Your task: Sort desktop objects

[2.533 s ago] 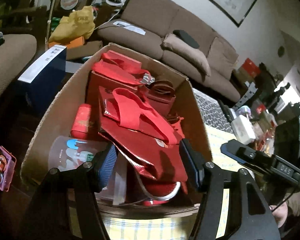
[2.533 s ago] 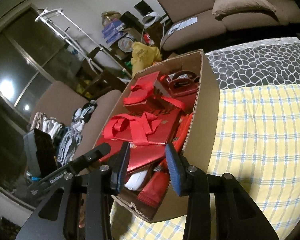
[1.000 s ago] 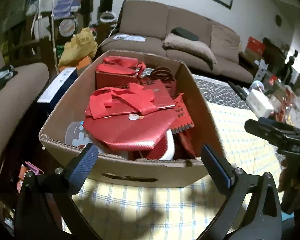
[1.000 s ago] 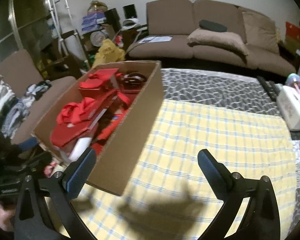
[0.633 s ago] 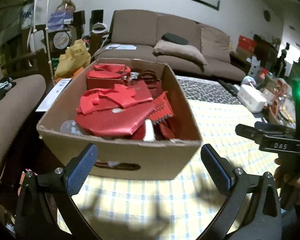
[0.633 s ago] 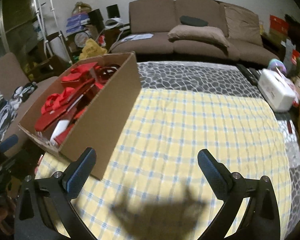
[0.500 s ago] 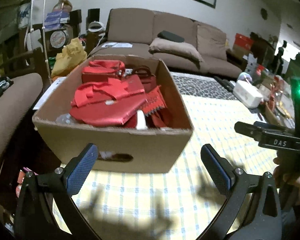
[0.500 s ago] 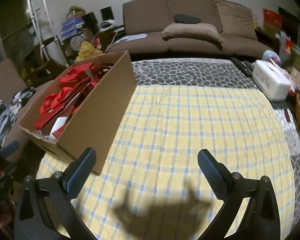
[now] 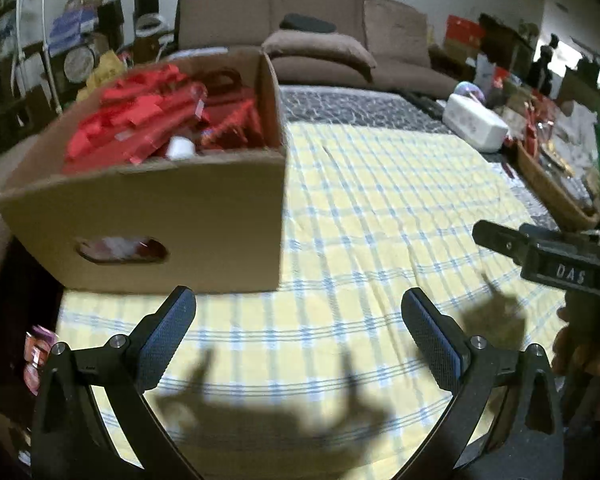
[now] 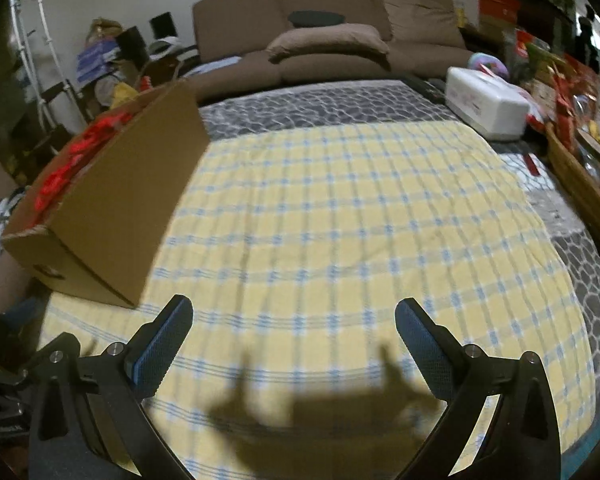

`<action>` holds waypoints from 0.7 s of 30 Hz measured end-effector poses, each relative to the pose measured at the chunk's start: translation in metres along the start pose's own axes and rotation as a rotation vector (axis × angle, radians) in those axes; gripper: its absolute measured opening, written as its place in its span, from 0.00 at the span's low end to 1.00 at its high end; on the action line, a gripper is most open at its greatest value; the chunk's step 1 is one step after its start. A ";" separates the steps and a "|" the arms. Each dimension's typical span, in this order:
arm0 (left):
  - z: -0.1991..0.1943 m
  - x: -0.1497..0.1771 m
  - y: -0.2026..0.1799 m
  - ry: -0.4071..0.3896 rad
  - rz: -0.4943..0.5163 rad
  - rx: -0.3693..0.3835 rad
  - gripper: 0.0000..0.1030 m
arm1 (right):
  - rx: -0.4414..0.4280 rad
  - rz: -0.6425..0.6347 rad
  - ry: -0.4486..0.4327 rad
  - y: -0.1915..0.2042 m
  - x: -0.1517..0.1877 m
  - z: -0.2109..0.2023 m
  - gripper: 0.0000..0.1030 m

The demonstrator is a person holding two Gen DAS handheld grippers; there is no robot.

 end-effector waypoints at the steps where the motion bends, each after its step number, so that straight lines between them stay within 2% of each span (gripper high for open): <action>1: 0.004 0.001 -0.001 0.011 -0.011 0.002 1.00 | 0.013 0.001 0.005 -0.004 0.002 0.003 1.00; 6: 0.025 0.004 -0.013 0.046 -0.032 -0.025 1.00 | 0.070 0.002 0.040 -0.025 0.018 0.015 1.00; 13: 0.053 0.011 -0.038 0.067 -0.017 -0.066 1.00 | 0.089 0.024 0.061 -0.046 0.029 0.028 1.00; 18: 0.075 0.021 -0.049 0.078 0.000 -0.094 1.00 | 0.118 -0.056 0.071 -0.048 0.031 0.038 1.00; 21: 0.083 0.023 -0.052 0.087 -0.016 -0.087 1.00 | 0.114 -0.080 0.073 -0.051 0.032 0.044 1.00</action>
Point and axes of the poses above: each gripper's, at about its wrist camera, not at the fingertips, and z roughly the way its jaws point, y to its left, x to its underside, the point moved 4 cm from there along z, roughly the way its jaws point, and after that the axes turned 7 degrees about -z, right-handed, at the moved point
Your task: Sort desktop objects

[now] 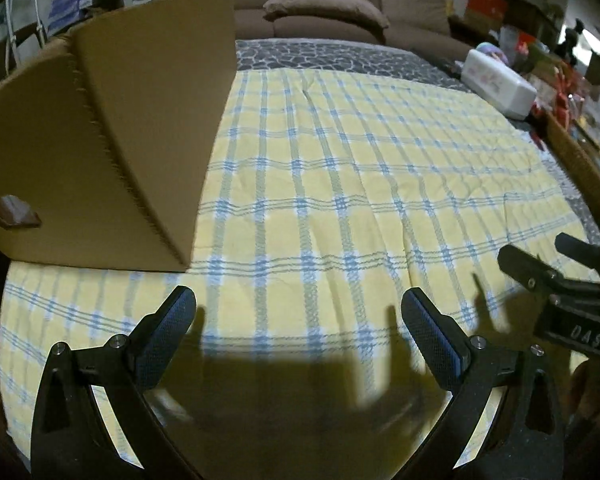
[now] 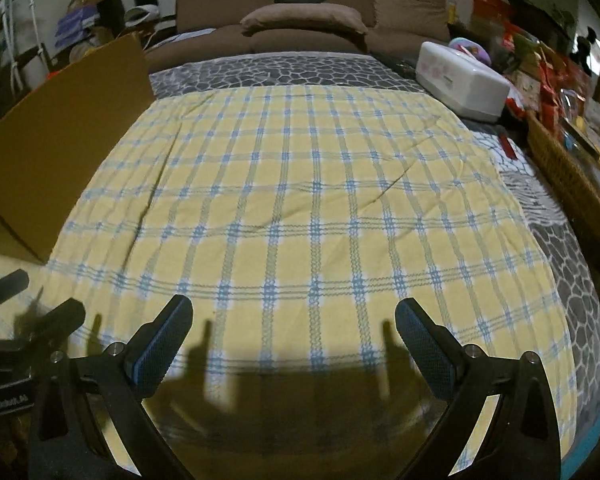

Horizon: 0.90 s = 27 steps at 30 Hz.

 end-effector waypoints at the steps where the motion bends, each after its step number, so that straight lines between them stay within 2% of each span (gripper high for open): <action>1: 0.001 -0.001 -0.002 -0.004 -0.004 0.006 1.00 | 0.002 -0.007 0.000 0.000 0.001 0.002 1.00; 4: 0.006 -0.006 -0.008 -0.018 -0.014 0.008 1.00 | 0.012 -0.024 0.009 -0.002 0.004 0.009 1.00; 12: 0.035 -0.003 -0.018 0.010 0.001 -0.020 1.00 | 0.026 0.026 0.037 -0.017 0.009 0.025 1.00; 18: 0.040 -0.002 -0.027 0.016 0.045 -0.033 1.00 | 0.027 0.033 0.041 -0.022 0.009 0.031 1.00; 27: 0.044 -0.004 -0.028 0.015 0.024 -0.045 1.00 | 0.026 0.034 0.028 -0.021 0.010 0.032 1.00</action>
Point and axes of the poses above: each gripper's, at about its wrist camera, not at the fingertips, and z roughly the way its jaws point, y to its left, x to its underside, the point moved 4 cm from there along z, roughly the way its jaws point, and after that the axes turned 7 degrees about -z, right-handed, at the moved point
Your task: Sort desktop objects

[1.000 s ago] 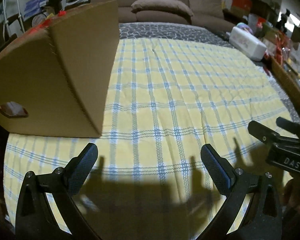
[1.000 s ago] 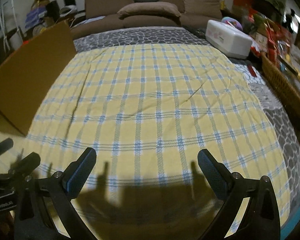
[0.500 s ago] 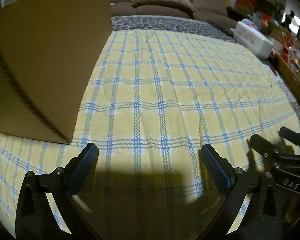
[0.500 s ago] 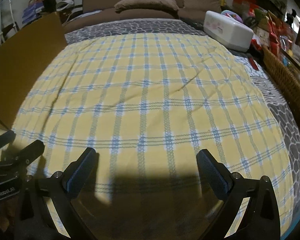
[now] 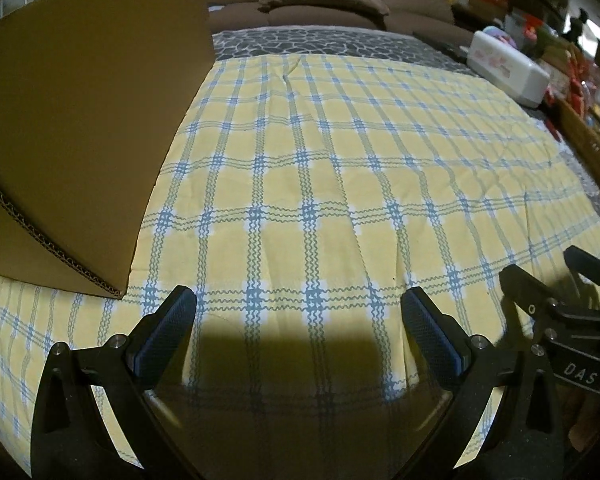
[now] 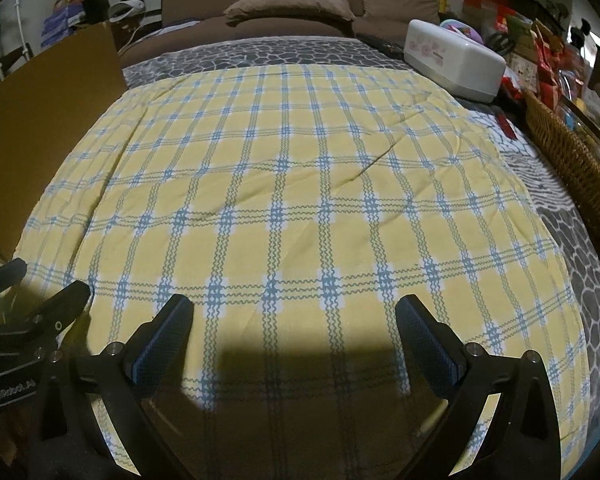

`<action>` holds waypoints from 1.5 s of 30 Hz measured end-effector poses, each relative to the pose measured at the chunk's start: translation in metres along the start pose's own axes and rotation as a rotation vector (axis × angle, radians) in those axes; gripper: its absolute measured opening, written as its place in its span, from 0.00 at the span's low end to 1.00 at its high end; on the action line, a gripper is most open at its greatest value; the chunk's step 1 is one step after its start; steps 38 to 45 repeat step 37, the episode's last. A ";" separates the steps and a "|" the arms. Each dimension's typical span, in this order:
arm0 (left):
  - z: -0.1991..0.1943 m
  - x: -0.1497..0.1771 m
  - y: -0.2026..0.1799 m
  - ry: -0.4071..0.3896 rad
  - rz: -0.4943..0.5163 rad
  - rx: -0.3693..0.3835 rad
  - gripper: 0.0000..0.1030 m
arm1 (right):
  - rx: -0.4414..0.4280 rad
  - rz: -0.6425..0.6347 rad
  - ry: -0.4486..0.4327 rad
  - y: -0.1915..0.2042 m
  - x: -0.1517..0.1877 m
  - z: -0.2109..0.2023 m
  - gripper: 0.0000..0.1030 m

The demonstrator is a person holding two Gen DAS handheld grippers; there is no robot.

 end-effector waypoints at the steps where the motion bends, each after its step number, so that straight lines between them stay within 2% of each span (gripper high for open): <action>1: 0.000 0.000 0.000 0.000 0.000 0.000 1.00 | 0.001 -0.002 0.000 0.000 0.000 0.000 1.00; 9: 0.000 0.001 0.000 -0.002 -0.030 -0.022 1.00 | 0.002 -0.001 0.001 -0.001 0.000 0.000 1.00; 45: 0.000 0.001 0.000 -0.003 -0.032 -0.018 1.00 | 0.002 -0.001 0.001 0.000 0.000 0.000 1.00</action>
Point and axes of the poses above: each gripper's, at about its wrist camera, not at the fingertips, and z roughly the way its jaws point, y to its left, x to its underside, the point moved 4 cm from there along z, roughly the way its jaws point, and after that the axes turned 7 degrees about -z, right-handed, at the moved point
